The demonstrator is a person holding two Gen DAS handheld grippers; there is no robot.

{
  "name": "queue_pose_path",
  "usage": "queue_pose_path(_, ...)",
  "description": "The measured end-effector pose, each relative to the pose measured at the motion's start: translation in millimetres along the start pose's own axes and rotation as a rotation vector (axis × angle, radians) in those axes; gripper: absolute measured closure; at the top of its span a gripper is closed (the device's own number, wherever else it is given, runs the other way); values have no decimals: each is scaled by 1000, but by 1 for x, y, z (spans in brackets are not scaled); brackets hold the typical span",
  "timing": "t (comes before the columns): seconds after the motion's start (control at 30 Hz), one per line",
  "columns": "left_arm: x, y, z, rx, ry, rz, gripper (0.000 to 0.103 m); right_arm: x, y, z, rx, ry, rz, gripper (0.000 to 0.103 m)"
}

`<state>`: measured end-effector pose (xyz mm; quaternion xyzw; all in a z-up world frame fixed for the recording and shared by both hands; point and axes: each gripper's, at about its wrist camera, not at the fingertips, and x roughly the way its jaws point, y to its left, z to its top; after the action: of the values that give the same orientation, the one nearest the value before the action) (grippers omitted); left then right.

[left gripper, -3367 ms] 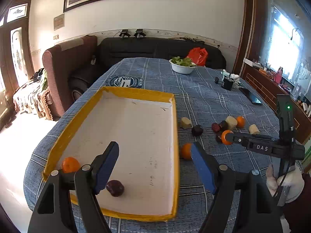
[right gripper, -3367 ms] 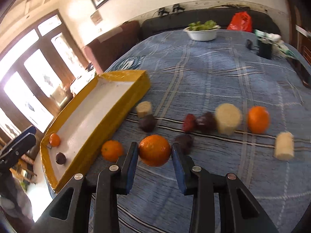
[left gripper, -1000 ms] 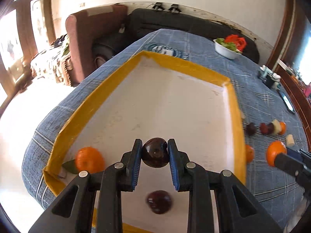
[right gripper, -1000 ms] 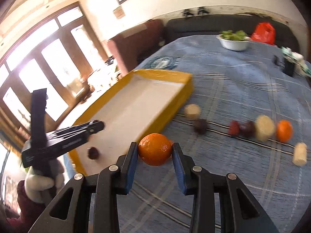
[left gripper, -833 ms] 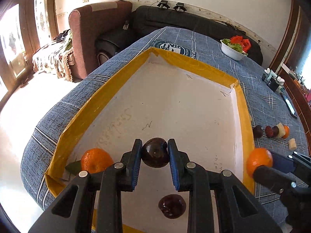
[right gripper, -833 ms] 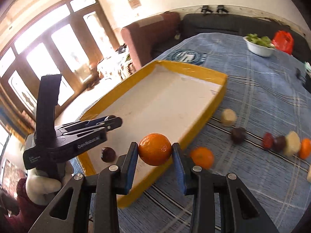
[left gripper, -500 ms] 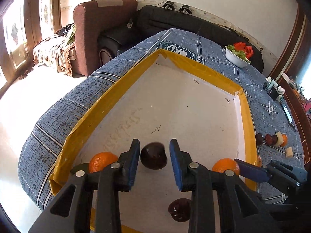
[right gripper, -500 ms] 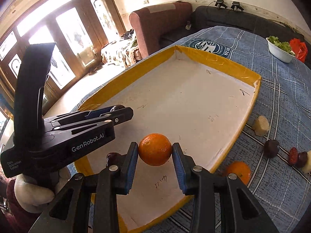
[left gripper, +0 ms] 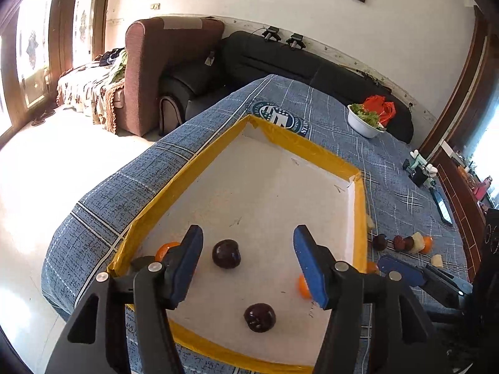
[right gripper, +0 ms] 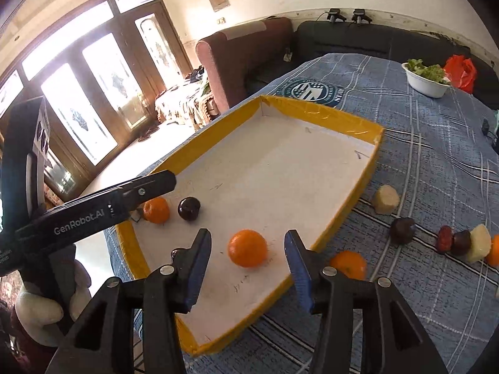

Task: Organize fruits
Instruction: 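Lower the plum and orange into the tray and open both tools, then grasp a red date with the left tool while the right tool grasps a white rice cake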

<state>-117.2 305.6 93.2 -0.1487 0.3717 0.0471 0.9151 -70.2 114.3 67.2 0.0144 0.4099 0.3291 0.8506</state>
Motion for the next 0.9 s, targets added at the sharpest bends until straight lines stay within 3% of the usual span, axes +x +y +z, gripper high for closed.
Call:
queue_pose_path(0.23,-29,-39,-3,85,-55,-38,34,-76,-75,-21,161,-124,-88,40)
queue_pose_path(0.5,-23,-89,-16,172,-20,-99,33,-149,-180,-70,396,-204,-258,36)
queue_pose_path(0.7,-7,-128,-27,236,31,-151,33,-158,-225,-98,483,-193,-356,36)
queue_pose_path(0.9,22,-163,-35,288,100,-200,33,-142,-246,-95,496,-158,-379,36)
